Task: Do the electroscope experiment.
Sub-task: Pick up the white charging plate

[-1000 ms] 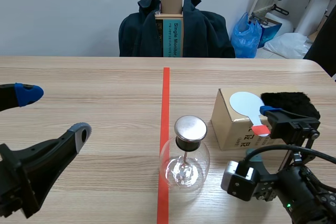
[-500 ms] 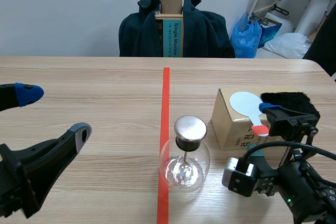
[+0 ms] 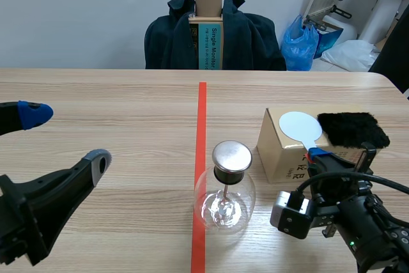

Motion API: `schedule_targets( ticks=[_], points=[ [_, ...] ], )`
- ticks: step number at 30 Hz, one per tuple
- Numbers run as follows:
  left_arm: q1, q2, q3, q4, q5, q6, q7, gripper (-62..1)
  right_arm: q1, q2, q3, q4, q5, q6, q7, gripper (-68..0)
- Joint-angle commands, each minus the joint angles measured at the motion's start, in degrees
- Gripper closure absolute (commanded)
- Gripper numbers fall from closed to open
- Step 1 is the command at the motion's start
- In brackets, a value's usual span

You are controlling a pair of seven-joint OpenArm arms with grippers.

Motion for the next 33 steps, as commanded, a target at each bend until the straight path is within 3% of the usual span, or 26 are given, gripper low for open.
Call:
schedule_targets(
  ticks=[1,7,13,16,22,28,33],
  points=[
    [0.1,0.0,0.4,0.5,-0.6,-0.2,-0.8,-62.3,0.7,0.8,0.2,1.0,0.2,-0.5,0.0,-0.8],
    [0.1,0.0,0.4,0.5,-0.5,-0.2,-0.8,-62.3,0.7,0.8,0.2,1.0,0.2,-1.6,0.0,-0.8],
    [0.1,0.0,0.4,0.5,-0.5,-0.2,-0.7,-62.3,-0.3,2.1,2.4,2.3,0.6,-12.2,2.4,-0.8],
    [0.1,0.0,0.4,0.5,-0.5,-0.2,-0.6,-62.3,-2.7,4.5,3.6,7.0,3.1,-12.2,3.3,-0.8],
    [0.1,0.0,0.4,0.5,-0.4,-0.2,-0.4,-62.3,-9.2,9.6,7.4,22.8,13.8,-12.2,3.9,-0.8],
    [0.3,-0.3,0.4,0.5,-0.3,-0.2,-0.3,-62.3,-9.8,10.0,13.6,35.0,24.6,-12.2,6.5,-0.8],
    [0.5,-2.2,0.4,0.5,-0.3,-0.4,3.0,-62.3,-9.8,9.9,16.6,40.4,30.7,-12.2,9.6,-0.9]
  ],
)
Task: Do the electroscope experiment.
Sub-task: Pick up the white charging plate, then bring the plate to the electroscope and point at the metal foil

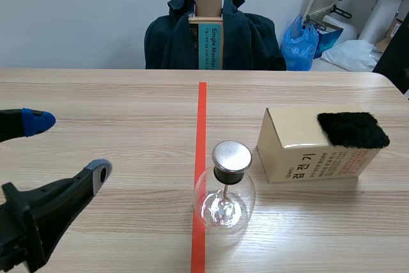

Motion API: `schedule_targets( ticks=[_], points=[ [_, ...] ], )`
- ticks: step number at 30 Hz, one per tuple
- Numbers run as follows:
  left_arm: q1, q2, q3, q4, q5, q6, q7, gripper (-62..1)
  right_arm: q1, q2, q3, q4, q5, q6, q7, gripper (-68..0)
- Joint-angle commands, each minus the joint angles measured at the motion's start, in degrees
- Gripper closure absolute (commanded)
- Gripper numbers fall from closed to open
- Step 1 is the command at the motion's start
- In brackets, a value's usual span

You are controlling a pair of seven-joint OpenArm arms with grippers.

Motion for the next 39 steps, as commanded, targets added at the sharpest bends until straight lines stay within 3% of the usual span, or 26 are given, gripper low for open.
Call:
schedule_targets(
  ticks=[1,3,6,9,11,16,19,26,35,39],
  points=[
    [0.6,-1.6,0.4,0.5,-0.4,-0.6,0.2,-62.3,0.8,0.1,0.5,0.2,1.3,-3.3,0.9,-0.9],
    [0.6,-3.6,1.0,0.1,-0.4,-1.2,1.7,-60.0,0.8,0.1,0.9,1.1,2.5,-3.3,1.9,-0.9],
    [-0.7,-6.1,3.0,-2.0,-0.6,-2.5,2.1,-37.2,0.8,0.1,0.9,1.5,3.7,-3.3,3.7,-0.9],
    [-5.1,-6.8,6.1,-6.2,-0.6,-5.9,2.1,-12.6,0.9,0.0,0.9,1.6,5.8,-3.3,7.1,-0.9],
    [-9.2,-6.9,9.2,-10.0,-0.6,-6.8,1.9,-2.2,0.9,-0.5,0.9,2.0,7.5,-3.3,9.9,-0.9],
    [-21.8,-5.3,19.3,-20.8,0.7,-6.9,-1.1,-2.7,0.8,-0.7,0.7,2.9,12.2,-3.3,17.3,-0.9],
    [-27.7,-3.6,25.3,-26.7,3.7,-6.9,-4.0,-2.7,0.8,-0.7,-0.6,2.9,14.0,-3.3,21.5,-0.9],
    [-36.4,1.3,35.1,-36.7,11.0,-6.8,-9.5,-2.7,0.8,-0.6,-6.2,2.2,13.4,-2.5,27.8,-0.9],
    [-39.5,5.4,38.0,-41.7,12.8,-6.6,-11.4,-2.7,0.8,-0.9,-13.1,-6.2,-0.6,-2.9,28.2,-0.8],
    [-39.5,5.5,38.3,-41.9,12.8,-6.6,-12.2,-2.7,0.8,-3.4,-13.8,-11.5,-6.3,-3.3,27.9,-0.8]
  ],
)
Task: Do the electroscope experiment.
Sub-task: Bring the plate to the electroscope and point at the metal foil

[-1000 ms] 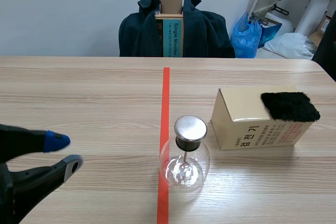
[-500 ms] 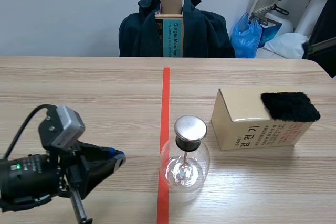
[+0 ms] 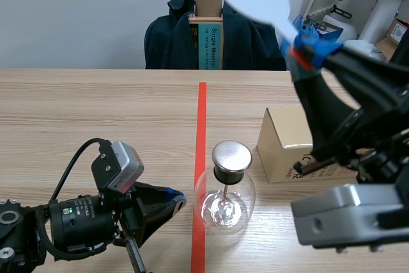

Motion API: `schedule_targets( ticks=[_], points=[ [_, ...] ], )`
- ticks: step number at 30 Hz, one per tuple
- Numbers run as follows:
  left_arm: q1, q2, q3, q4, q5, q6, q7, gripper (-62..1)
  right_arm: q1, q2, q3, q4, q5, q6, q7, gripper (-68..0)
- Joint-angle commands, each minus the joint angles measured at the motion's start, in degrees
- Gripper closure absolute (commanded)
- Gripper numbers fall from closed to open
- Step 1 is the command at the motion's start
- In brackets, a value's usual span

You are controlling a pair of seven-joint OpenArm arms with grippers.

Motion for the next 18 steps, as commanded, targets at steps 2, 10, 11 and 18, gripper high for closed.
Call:
schedule_targets(
  ticks=[2,10,11,18],
  points=[
    [0.1,-0.1,-0.3,1.2,-0.6,0.1,-0.7,-2.7,0.7,-1.9,0.5,-1.7,-2.2,-3.3,-1.4,-0.8],
    [0.0,-0.1,-0.3,1.1,-0.4,0.1,-0.7,-2.7,0.7,-2.3,1.8,-7.9,-7.1,-3.3,-7.3,-0.8],
    [-0.1,-0.1,-0.3,1.1,-0.3,0.1,-0.7,-2.7,0.9,-2.3,1.9,-8.5,-7.3,-3.3,-7.7,-0.8],
    [0.0,-0.1,-0.3,1.1,-0.3,0.2,-0.4,-2.7,2.8,-2.3,2.1,-13.8,-10.0,-3.3,-11.8,-0.8]
  ],
)
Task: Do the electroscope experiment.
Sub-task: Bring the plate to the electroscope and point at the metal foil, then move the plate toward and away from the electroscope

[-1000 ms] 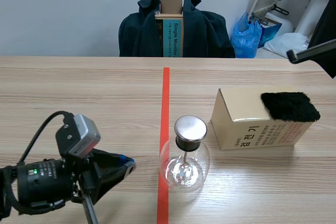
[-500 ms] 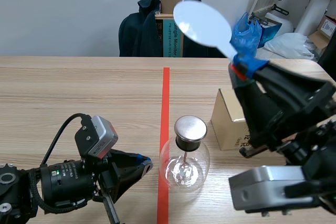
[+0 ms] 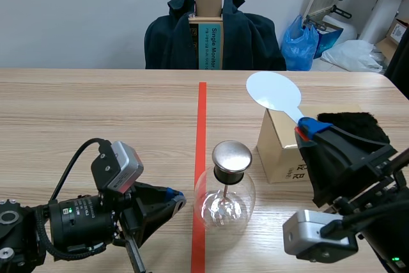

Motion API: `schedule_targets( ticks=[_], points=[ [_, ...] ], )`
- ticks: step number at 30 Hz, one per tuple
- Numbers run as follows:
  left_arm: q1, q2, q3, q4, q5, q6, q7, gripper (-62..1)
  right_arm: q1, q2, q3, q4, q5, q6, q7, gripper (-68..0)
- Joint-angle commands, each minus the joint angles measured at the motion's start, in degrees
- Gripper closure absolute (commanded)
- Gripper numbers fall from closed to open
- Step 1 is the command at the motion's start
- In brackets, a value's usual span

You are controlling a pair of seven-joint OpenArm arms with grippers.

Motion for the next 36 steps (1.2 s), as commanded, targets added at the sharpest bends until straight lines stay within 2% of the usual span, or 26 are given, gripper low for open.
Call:
schedule_targets(
  ticks=[1,8,14,19,36],
  points=[
    [0.0,0.0,-0.2,1.1,-0.4,0.1,-0.4,-2.7,1.9,0.8,0.5,-0.6,0.1,-3.3,-1.1,-0.8],
    [0.0,0.0,-0.2,1.1,-0.4,0.5,-0.4,-2.7,4.9,0.8,0.5,-6.2,-1.7,-3.3,-5.3,-0.8],
    [0.0,0.0,-0.2,1.1,-0.4,0.5,-0.4,-2.7,5.1,0.8,0.5,-7.1,-2.4,-3.3,-4.9,-0.8],
    [0.0,0.0,-0.2,1.1,-0.4,0.5,-0.4,-2.7,5.0,0.8,0.5,-7.1,-2.6,-3.0,-1.0,-0.8],
    [0.0,0.0,-0.2,1.1,-0.4,0.5,-0.4,-2.7,4.6,0.8,0.5,-7.0,-2.6,-2.3,18.2,-0.8]
  ],
)
